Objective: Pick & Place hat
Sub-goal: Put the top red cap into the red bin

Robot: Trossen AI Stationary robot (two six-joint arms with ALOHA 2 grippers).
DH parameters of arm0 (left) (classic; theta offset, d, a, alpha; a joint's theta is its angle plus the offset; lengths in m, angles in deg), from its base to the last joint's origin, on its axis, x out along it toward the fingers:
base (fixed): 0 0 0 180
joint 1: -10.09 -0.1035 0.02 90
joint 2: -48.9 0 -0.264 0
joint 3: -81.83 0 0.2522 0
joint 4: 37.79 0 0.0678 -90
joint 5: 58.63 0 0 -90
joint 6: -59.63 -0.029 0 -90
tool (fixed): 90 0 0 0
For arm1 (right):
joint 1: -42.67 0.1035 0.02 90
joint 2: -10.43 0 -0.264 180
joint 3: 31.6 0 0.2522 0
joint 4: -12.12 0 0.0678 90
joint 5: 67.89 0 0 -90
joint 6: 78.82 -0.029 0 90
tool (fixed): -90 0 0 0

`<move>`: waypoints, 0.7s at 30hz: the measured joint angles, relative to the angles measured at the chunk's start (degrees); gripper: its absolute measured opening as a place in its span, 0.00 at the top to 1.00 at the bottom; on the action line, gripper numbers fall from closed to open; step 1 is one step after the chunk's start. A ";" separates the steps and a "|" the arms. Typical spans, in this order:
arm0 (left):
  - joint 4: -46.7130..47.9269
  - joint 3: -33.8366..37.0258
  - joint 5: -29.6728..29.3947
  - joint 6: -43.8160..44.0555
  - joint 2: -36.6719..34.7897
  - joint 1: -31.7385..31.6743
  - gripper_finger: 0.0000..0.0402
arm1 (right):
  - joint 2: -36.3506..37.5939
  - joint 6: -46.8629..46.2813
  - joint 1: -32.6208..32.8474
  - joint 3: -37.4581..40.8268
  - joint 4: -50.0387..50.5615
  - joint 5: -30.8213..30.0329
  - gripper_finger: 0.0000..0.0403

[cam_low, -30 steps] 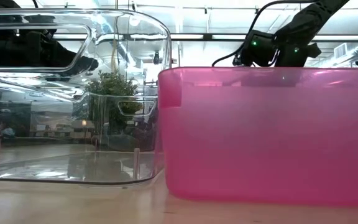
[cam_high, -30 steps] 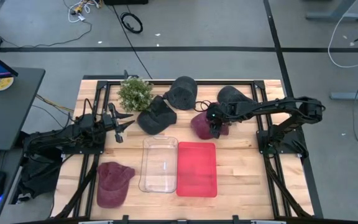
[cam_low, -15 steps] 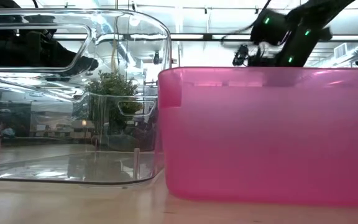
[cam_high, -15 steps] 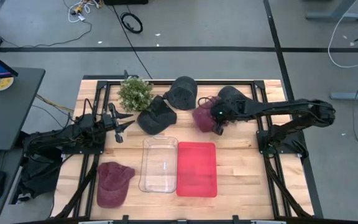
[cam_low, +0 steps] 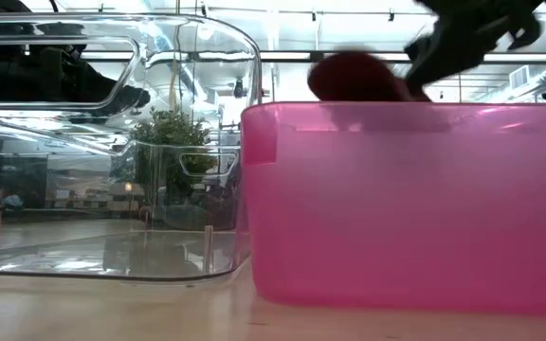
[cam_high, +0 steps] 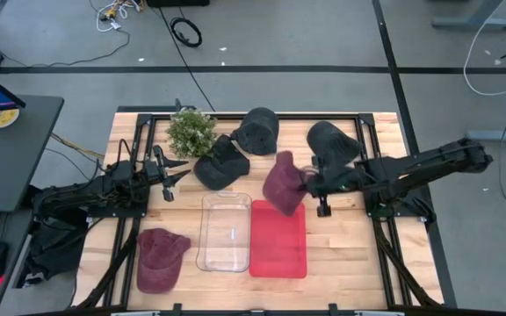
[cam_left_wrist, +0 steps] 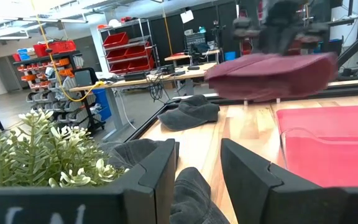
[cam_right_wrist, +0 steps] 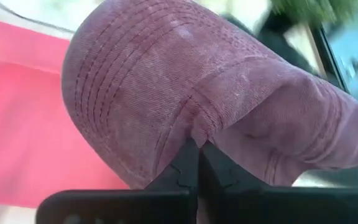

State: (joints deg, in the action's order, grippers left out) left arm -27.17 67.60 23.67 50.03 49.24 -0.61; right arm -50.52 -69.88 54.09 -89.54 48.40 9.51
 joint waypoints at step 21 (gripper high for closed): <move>0.00 0.01 0.00 -0.01 0.01 -0.01 0.67 | -21.80 2.46 16.87 -21.32 13.57 1.26 1.00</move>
State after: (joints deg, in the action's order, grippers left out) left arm -27.17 67.60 23.67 50.02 49.25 -0.62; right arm -72.32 -67.41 70.96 -110.86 61.97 10.77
